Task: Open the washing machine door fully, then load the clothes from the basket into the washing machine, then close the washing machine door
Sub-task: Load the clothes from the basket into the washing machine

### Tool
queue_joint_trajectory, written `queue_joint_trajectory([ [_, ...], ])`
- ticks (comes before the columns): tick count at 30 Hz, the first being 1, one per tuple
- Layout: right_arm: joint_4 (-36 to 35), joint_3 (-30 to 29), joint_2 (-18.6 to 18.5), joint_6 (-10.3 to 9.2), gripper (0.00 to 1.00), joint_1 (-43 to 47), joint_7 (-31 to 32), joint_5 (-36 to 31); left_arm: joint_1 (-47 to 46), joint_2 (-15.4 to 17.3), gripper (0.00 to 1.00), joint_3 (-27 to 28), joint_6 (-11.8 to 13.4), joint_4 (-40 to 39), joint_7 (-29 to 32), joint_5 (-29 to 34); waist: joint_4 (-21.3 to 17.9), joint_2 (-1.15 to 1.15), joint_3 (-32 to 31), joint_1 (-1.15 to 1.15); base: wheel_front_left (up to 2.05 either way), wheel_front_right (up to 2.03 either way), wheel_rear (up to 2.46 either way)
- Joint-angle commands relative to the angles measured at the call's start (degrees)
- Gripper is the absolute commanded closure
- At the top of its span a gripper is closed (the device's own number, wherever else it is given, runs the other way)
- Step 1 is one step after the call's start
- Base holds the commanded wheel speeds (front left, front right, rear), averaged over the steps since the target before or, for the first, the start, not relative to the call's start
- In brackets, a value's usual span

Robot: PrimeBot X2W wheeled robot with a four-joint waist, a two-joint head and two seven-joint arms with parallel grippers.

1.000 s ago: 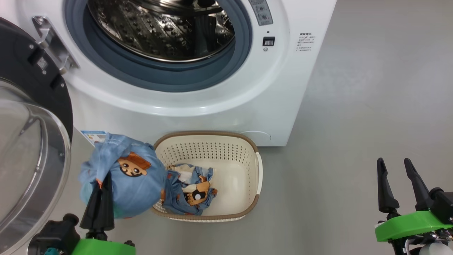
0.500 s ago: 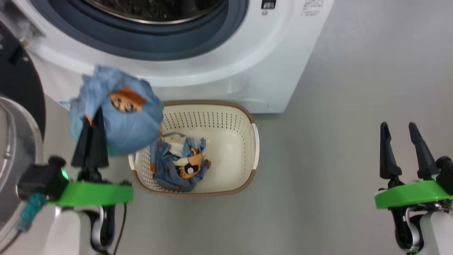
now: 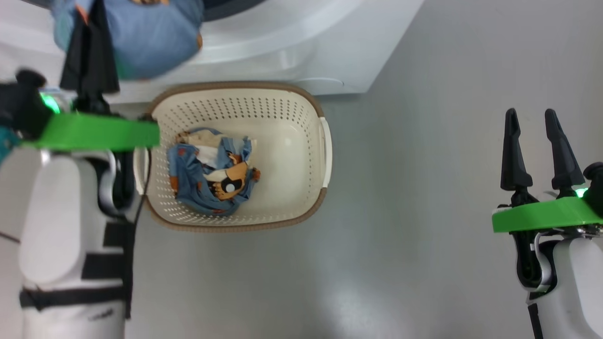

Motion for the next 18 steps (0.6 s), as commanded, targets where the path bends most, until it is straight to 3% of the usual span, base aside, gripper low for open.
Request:
queue_joint_trajectory([
  [1, -1.5, 1.2, 0.1, 0.42, 0.0, -0.7, -0.5, 0.5, -3.2, 2.5, 1.0, 2.0, -0.1, 0.0, -0.3, 0.3, -2.4, 0.0, 2.9, 0.0, 0.0, 0.0, 0.0],
  [10, -1.8, 2.2, 0.7, 0.42, 0.0, -2.2, -0.5, 1.2, -16.3, 4.0, 1.0, 5.1, -0.1, 12.2, -0.3, 2.0, -5.7, 0.0, 5.7, 0.0, 0.0, 0.0, 0.0],
  [18, -1.4, 6.4, 0.7, 0.42, 0.0, -2.5, -0.5, 4.9, -25.0, 8.0, 1.0, 8.1, -0.1, 22.0, -0.3, 4.0, -10.7, 0.0, 6.7, 0.0, 0.0, 0.0, 0.0],
])
